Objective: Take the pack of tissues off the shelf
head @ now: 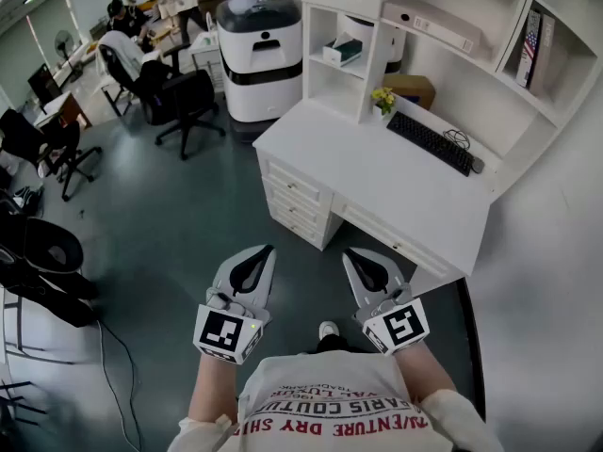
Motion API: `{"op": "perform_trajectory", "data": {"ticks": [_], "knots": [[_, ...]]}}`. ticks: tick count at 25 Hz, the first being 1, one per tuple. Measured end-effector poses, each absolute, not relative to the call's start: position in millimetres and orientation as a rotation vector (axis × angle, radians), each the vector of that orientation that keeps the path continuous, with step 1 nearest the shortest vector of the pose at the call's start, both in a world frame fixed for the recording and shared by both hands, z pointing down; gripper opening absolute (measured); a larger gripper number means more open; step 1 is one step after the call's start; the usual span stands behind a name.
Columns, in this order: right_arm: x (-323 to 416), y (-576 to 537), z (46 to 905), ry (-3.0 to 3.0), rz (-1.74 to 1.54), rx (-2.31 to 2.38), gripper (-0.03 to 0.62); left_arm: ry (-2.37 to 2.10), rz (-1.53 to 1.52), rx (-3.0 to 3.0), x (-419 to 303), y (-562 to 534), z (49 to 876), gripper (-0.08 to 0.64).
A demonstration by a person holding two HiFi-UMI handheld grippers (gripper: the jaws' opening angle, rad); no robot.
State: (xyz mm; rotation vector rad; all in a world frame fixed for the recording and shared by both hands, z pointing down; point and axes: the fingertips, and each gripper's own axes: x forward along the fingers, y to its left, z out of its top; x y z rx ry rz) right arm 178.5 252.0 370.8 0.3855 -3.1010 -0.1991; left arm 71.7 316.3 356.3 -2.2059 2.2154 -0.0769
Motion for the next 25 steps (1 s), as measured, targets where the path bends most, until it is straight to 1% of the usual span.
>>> {"op": "perform_trajectory", "data": {"ticks": [11, 15, 16, 17, 18, 19, 22, 25], "knots": [[171.9, 259.8, 367.5, -3.11, -0.202, 0.392, 0.002, 2.204, -0.052, -2.191, 68.2, 328.0, 351.7, 0.003], [169.4, 262.8, 367.8, -3.119, -0.155, 0.428, 0.002, 2.185, 0.015, -2.186, 69.4, 340.4, 343.1, 0.005], [168.2, 264.6, 368.8, -3.121, -0.151, 0.429, 0.002, 2.179, 0.042, -2.181, 68.9, 343.1, 342.0, 0.044], [166.6, 266.5, 370.4, -3.12, -0.151, 0.427, 0.002, 2.175, 0.059, -2.178, 68.0, 344.4, 342.0, 0.18], [164.8, 268.2, 372.1, -3.119, -0.153, 0.421, 0.002, 2.177, 0.06, -2.173, 66.4, 344.6, 343.4, 0.332], [162.9, 269.5, 373.9, -3.118, -0.156, 0.413, 0.002, 2.188, 0.051, -2.164, 64.0, 344.2, 345.6, 0.389], [158.0, 269.2, 377.7, -3.116, -0.161, 0.383, 0.002, 2.239, 0.053, -2.126, 54.7, 342.7, 349.4, 0.43], [151.3, 254.2, 377.8, -3.125, -0.148, 0.38, 0.002, 2.26, 0.059, -2.106, 45.1, 332.0, 347.6, 0.436]]}}
